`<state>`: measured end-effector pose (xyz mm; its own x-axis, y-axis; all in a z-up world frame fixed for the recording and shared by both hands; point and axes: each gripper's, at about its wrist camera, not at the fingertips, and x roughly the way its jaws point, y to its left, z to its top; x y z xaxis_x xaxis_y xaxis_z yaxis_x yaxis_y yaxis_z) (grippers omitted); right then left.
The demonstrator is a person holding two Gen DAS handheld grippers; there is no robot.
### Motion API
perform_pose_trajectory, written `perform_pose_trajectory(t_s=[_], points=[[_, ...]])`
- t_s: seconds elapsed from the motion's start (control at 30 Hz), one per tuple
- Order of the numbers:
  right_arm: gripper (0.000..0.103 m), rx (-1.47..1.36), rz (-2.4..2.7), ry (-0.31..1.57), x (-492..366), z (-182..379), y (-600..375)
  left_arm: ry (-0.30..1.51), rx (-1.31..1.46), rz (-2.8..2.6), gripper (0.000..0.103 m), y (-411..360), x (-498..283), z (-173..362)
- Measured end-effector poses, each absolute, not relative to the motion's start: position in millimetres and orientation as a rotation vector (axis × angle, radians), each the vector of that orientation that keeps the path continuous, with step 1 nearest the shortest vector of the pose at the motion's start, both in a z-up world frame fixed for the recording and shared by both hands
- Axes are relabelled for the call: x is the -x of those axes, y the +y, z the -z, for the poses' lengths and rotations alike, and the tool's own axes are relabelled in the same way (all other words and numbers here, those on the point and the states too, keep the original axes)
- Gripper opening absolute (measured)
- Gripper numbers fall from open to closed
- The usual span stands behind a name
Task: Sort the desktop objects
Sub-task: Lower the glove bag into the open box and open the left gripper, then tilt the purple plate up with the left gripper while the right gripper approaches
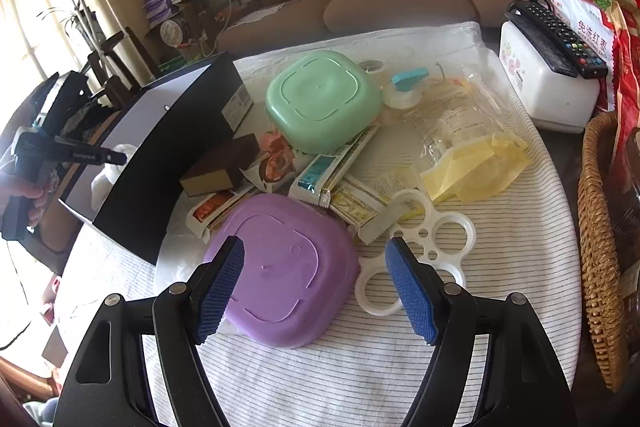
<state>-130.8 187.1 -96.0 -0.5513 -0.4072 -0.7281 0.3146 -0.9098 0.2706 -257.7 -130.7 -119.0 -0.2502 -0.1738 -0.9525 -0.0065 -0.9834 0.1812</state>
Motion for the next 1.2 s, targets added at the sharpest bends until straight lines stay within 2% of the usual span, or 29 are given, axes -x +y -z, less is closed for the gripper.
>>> perform_pose_trajectory(t_s=[0.07, 0.1, 0.13, 0.17, 0.27, 0.43, 0.53, 0.6, 0.7, 0.83, 0.97, 1.2], points=[[0.076, -1.198, 2.452, -0.148, 132.0, 97.6, 187.9, -0.184, -1.818, 2.446, 0.041, -128.2, 252.1, 108.1], [0.076, -1.2, 2.454, -0.149, 132.4, 97.9, 188.4, -0.139, -1.793, 2.475, 0.057, -129.9, 249.0, 98.3], [0.076, -1.2, 2.454, -0.153, 132.5, 97.9, 189.2, -0.08, -1.764, 2.511, 0.077, -132.6, 245.3, 86.3], [0.076, -1.199, 2.455, -0.158, 132.6, 97.6, 189.9, -0.006, -1.734, 2.564, 0.082, -136.0, 239.9, 71.7], [0.076, -1.189, 2.466, -0.165, 131.9, 94.3, 192.6, 0.202, -1.592, 2.733, 0.083, -138.5, 218.2, 25.8], [0.076, -1.166, 2.518, -0.197, 132.2, 85.0, 210.0, 0.337, -1.39, 2.889, 0.088, -128.4, 182.9, -19.2], [0.076, -1.154, 2.572, -0.248, 134.9, 78.5, 232.5, 0.354, -1.313, 2.983, 0.092, -95.2, 164.2, -19.6], [0.076, -1.145, 2.596, -0.29, 135.6, 76.1, 248.5, 0.446, -1.297, 3.044, 0.096, -80.1, 158.8, -8.5], [0.076, -1.142, 2.634, -0.295, 134.8, 73.6, 264.9, 0.588, -1.369, 3.08, 0.096, -44.7, 159.5, 27.2], [0.077, -1.168, 2.624, -0.291, 135.4, 77.6, 272.2, 0.483, -1.47, 3.09, 0.096, 2.7, 163.8, 76.7], [0.077, -1.216, 2.577, -0.323, 142.5, 91.5, 273.7, 0.475, -1.448, 3.153, 0.096, 27.7, 157.9, 105.1], [0.077, -1.29, 2.425, -0.475, 153.5, 115.2, 265.4, 0.141, -1.591, 3.108, 0.096, 48.5, 147.0, 145.5]])
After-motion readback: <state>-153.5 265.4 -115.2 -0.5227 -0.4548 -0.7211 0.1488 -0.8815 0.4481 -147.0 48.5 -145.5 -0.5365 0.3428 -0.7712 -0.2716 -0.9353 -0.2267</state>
